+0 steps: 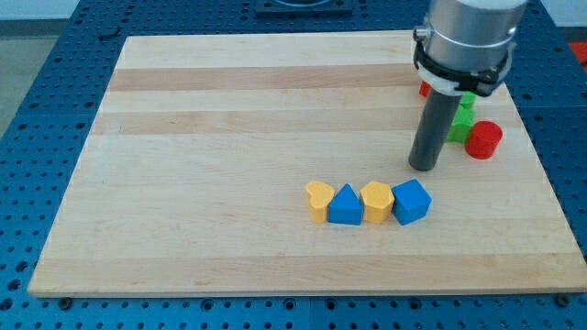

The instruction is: Nudge the red circle slightly up

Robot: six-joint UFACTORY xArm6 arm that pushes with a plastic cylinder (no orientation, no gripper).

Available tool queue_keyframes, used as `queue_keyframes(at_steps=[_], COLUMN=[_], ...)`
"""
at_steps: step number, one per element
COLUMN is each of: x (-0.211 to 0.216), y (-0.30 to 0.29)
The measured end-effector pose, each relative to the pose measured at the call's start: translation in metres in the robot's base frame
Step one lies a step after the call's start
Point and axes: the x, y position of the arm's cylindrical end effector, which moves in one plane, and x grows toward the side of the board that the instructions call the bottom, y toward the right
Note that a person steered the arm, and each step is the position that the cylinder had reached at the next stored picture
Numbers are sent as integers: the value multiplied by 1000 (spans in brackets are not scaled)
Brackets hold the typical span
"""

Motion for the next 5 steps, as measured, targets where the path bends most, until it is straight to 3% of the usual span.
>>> queue_keyframes(at_steps=[4,5], x=[13,33], y=[15,19])
